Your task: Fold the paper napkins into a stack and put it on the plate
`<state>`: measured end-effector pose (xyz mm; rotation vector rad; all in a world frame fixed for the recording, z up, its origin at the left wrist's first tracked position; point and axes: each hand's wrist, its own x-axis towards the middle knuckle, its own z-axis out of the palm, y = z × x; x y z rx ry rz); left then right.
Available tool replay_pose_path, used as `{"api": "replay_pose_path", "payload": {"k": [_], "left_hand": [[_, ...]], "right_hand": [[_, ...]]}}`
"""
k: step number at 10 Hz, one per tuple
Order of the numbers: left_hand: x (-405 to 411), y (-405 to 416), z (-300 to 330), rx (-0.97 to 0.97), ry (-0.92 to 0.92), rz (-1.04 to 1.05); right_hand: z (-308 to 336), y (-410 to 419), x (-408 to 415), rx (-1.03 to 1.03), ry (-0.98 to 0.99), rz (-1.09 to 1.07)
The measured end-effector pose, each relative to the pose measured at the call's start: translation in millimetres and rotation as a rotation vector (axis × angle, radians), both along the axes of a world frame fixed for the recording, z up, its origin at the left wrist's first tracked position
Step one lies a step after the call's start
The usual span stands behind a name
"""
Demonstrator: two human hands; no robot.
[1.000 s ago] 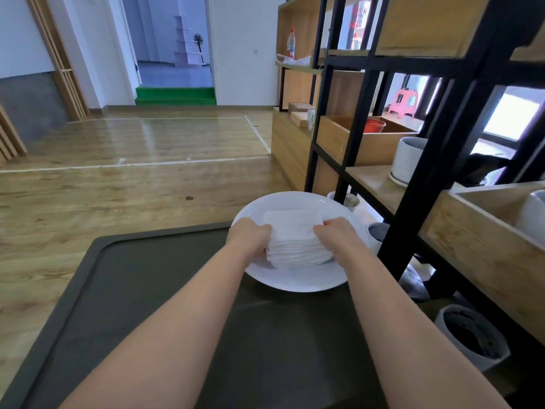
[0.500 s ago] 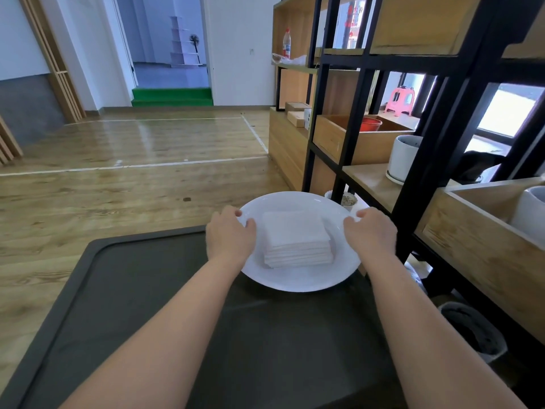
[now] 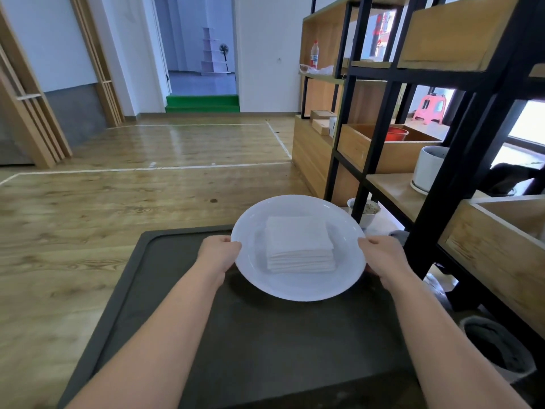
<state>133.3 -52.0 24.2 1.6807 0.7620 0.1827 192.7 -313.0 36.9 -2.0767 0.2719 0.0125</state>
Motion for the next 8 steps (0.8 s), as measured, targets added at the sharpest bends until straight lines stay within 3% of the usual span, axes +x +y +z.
{"api": "replay_pose_path", "payload": {"k": [4,6,7,8], "left_hand": [[-128.3,58.9,-9.7,0.006,0.009,0.12],[-141.2,62.8,-16.4,-0.004,0.031,0.142],[-142.7,58.8,-13.7,0.031,0.033,0.127],[-146.6,56.5,16.0,0.247,0.021,0.189]], "right_hand": [[-18.2,66.0,-79.0,0.028,0.089,0.155],[-25.0,64.9,-100.4,0.037,0.12,0.153],[-21.3,62.6,-106.7,0.031,0.105,0.157],[5.4,61.1,-112.3,-0.043,-0.021,0.125]]}}
